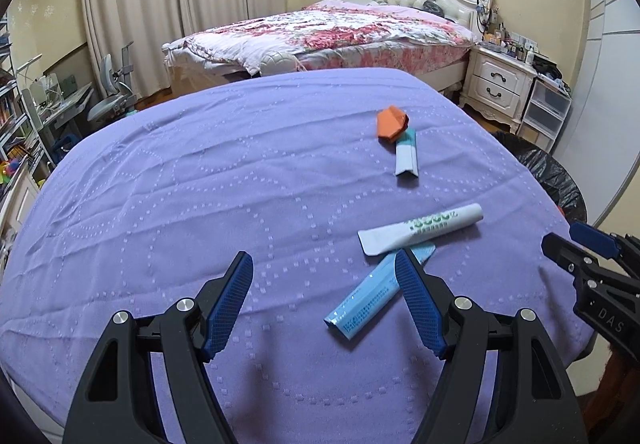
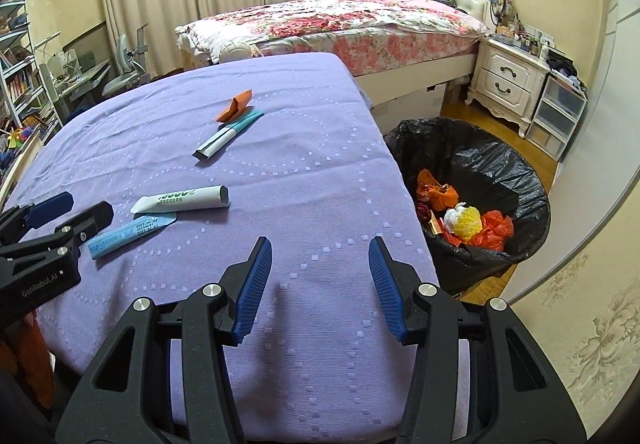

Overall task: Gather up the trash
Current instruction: 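Return the left gripper to the table and grasp the blue packet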

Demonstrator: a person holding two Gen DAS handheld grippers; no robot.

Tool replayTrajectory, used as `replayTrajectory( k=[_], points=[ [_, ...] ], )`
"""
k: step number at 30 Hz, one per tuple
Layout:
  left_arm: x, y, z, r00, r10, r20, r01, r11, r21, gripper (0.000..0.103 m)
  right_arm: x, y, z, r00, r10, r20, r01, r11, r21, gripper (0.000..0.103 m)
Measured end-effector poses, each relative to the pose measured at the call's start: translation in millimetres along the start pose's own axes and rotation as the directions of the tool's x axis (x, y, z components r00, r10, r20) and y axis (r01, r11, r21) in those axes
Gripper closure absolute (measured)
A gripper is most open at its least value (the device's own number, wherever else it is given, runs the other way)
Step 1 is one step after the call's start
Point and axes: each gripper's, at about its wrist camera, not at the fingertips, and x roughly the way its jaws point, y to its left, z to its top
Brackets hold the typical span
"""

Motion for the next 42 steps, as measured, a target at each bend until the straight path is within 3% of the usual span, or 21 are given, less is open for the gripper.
replayTrajectory(
  k=[13, 21, 31, 42],
  points=[
    [20, -18, -2, 0.997, -0.018, -0.079, 0.025, 0.995, 0.097, 0.032, 6, 2, -2, 1.0, 0.009, -0.017, -0.009, 1.0, 0.001, 0.054],
    [22, -16, -1, 0.995, -0.034, -0.089, 0.041, 0.996, 0.085, 0.054, 8, 6, -2, 1.0, 0.02, -0.024, -0.02, 1.0, -0.002, 0.053],
    [28, 10, 7, 0.996, -0.012, -0.093, 0.009, 1.0, -0.029, 0.076, 11, 11, 0, 0.999, 0.032, -0.025, -0.032, 0.999, -0.016, 0.053],
    [25, 35, 5, 0.996, 0.008, -0.089, -0.017, 0.994, -0.108, 0.078, 25, 27, 36, 0.997, 0.075, 0.011, -0.074, 0.996, -0.044, 0.053]
  ],
)
